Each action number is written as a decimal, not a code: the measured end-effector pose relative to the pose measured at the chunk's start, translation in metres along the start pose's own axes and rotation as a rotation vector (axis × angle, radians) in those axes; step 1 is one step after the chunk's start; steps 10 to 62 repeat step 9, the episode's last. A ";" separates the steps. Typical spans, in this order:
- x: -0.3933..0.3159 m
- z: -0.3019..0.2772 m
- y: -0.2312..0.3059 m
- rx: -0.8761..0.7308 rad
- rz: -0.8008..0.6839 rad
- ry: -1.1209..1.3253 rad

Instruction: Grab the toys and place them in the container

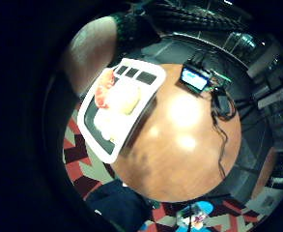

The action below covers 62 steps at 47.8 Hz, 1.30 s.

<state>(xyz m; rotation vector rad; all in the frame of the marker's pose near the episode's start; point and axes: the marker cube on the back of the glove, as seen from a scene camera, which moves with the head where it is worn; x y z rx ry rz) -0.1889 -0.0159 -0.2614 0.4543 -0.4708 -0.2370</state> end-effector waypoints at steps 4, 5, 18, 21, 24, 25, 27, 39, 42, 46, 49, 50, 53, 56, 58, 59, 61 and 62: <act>0.009 -0.010 0.011 0.010 0.001 0.035; 0.012 -0.012 0.015 0.013 0.001 0.045; 0.019 -0.017 0.024 0.024 -0.002 0.078; 0.019 -0.017 0.024 0.024 -0.002 0.078; 0.019 -0.017 0.024 0.024 -0.002 0.078; 0.019 -0.017 0.024 0.024 -0.002 0.078; 0.019 -0.017 0.024 0.024 -0.002 0.078; 0.019 -0.017 0.024 0.024 -0.002 0.078; 0.019 -0.017 0.024 0.024 -0.002 0.078; 0.019 -0.017 0.024 0.024 -0.002 0.078; 0.019 -0.017 0.024 0.024 -0.002 0.078; 0.019 -0.017 0.024 0.024 -0.002 0.078; 0.019 -0.017 0.024 0.024 -0.002 0.078; 0.019 -0.017 0.024 0.024 -0.002 0.078; 0.019 -0.017 0.024 0.024 -0.002 0.078; 0.019 -0.017 0.024 0.024 -0.002 0.078; 0.019 -0.017 0.024 0.024 -0.002 0.078; 0.019 -0.017 0.024 0.024 -0.002 0.078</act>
